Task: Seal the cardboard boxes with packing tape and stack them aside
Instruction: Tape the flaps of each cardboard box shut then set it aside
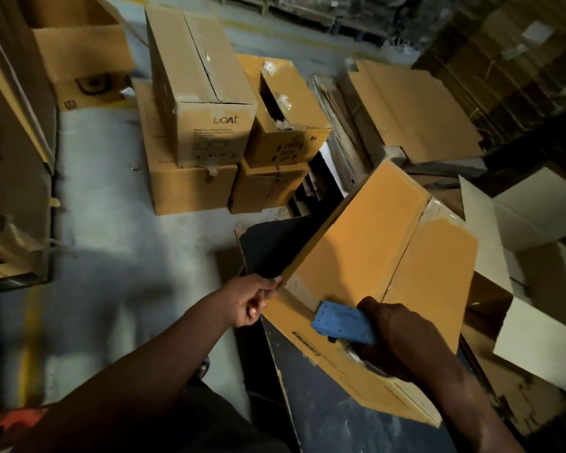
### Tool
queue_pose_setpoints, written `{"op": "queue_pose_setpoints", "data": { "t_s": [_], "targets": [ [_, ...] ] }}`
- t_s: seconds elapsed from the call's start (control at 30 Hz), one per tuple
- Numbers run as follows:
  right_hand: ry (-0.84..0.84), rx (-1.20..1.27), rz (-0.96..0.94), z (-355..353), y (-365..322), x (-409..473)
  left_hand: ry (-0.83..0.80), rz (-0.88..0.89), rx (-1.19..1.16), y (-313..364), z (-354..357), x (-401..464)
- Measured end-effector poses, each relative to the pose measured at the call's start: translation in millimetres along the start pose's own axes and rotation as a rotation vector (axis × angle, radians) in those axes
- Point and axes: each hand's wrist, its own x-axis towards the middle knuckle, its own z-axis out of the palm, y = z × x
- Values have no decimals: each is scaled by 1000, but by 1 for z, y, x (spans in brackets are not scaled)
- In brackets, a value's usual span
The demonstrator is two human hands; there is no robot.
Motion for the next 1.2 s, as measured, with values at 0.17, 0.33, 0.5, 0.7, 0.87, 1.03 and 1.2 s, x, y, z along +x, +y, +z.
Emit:
{"op": "queue_pose_setpoints", "data": {
  "t_s": [0.17, 0.33, 0.5, 0.7, 0.87, 1.03, 1.2],
  "targets": [
    [-45, -20, 4, -3, 2, 4, -1, -9, -18, -2, -2, 6],
    [-79, -37, 10, -16, -7, 5, -24, 11, 37, 6, -6, 7],
    [-50, -96, 35, -15, -11, 4, 33, 64, -15, -6, 9, 6],
    [-43, -99, 49, -14, -13, 1, -30, -18, 30, -14, 1, 2],
    [-35, -106, 57, -14, -13, 2, -93, -114, -5, -16, -6, 8],
    [-44, -94, 57, -16, -13, 2, 1, -89, 77, -10, -8, 5],
    [-32, -96, 65, -16, -12, 5, 557, 975, 665, 3, 8, -17]
  ]
}}
